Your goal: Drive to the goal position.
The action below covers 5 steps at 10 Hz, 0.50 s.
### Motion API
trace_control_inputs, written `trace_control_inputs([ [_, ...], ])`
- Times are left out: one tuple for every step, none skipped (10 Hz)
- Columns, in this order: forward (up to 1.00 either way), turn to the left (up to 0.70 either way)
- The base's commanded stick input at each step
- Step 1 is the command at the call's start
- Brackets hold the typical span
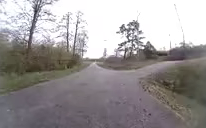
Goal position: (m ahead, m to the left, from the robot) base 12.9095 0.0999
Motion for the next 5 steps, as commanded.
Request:
trace_control_inputs([
  [0.7,0.0],
  [0.7,0.0],
  [0.7,0.0],
  [0.7,0.0],
  [0.7,0.0],
])
